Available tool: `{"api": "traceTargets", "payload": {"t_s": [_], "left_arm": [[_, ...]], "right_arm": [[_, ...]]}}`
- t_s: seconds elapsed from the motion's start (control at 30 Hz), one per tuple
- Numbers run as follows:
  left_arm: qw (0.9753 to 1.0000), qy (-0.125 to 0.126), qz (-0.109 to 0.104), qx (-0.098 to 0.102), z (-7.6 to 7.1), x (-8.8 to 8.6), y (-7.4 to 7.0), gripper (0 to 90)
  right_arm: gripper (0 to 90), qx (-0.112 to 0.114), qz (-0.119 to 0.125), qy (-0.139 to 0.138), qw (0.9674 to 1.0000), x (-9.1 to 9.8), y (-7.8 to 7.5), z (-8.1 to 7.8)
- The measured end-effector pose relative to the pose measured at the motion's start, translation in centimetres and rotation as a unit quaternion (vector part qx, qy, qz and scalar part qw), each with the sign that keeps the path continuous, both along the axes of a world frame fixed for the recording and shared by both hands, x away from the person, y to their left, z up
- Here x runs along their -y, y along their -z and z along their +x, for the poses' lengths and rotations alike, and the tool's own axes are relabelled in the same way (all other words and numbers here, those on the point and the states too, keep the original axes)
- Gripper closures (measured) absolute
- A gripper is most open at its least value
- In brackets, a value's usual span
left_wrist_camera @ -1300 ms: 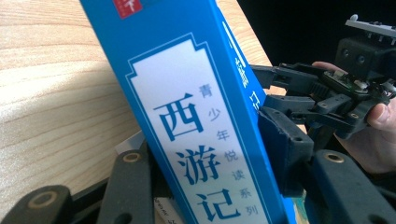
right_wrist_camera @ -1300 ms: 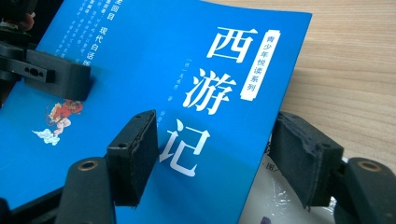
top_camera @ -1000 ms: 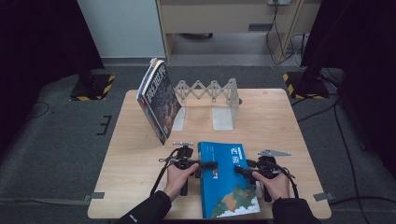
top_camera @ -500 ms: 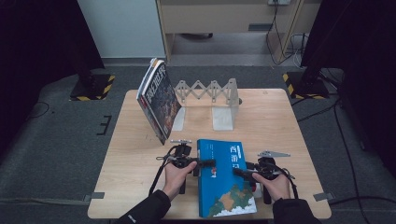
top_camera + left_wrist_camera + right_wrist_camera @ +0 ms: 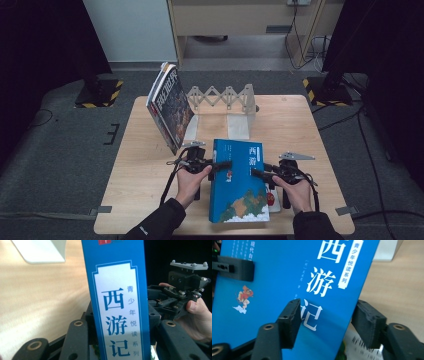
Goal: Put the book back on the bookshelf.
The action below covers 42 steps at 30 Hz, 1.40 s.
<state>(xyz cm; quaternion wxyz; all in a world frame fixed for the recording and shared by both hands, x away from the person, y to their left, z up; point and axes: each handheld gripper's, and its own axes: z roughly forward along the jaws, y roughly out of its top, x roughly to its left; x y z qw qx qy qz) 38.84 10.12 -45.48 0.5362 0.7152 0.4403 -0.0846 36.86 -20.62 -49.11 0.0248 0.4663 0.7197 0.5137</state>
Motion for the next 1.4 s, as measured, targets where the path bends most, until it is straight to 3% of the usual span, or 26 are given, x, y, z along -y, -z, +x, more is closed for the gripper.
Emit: {"api": "traceTargets", "payload": {"t_s": [0.23, 0.47, 0.6, 0.67, 0.83, 0.93, 1.03, 1.1, 1.23, 1.4], "left_arm": [[0.9979, -0.001, 0.003, 0.065, 0.0, 0.0, -1.6, 59.3], [0.9967, -0.008, 0.005, 0.080, -0.6, 0.1, -1.2, 57.9], [0.9964, -0.011, 0.016, 0.083, -0.5, 0.3, -0.8, 54.1], [0.9970, -0.015, 0.015, 0.075, -0.3, 0.3, -0.4, 53.6], [0.9981, -0.009, 0.004, 0.061, 0.0, 0.1, 0.0, 57.3], [0.9980, -0.005, 0.011, 0.063, 0.0, 0.1, -0.2, 57.8], [0.9980, 0.003, 0.008, 0.062, 0.0, 0.1, -0.3, 58.2], [0.9982, 0.000, 0.013, 0.059, 0.0, 0.1, -0.2, 58.1], [0.9987, -0.004, 0.008, 0.050, 0.1, -0.2, 0.1, 58.0], [0.9986, -0.006, 0.008, 0.051, 0.0, -0.1, 0.0, 58.1]], "right_arm": [[46.9, 0.052, 0.046, 0.032, 0.9971, 0.0, -1.1, 0.7], [49.1, 0.074, 0.052, 0.035, 0.9953, -0.1, -1.1, 0.2], [51.8, 0.072, 0.064, 0.038, 0.9947, 0.1, -1.0, 0.0], [52.2, 0.073, 0.068, 0.039, 0.9942, 0.0, -0.9, -0.1], [52.2, 0.067, 0.060, 0.036, 0.9953, 0.1, -0.6, 0.1], [51.4, 0.067, 0.052, 0.034, 0.9958, 0.1, -0.5, 0.1], [47.9, 0.057, 0.045, 0.027, 0.9970, 0.3, -0.2, 0.2], [41.0, 0.034, 0.048, 0.012, 0.9982, 0.2, 0.3, 0.2], [34.2, 0.016, 0.039, 0.000, 0.9991, 0.0, 1.0, 0.1], [34.3, 0.004, 0.036, -0.014, 0.9992, -0.9, 1.5, 0.1]]}}
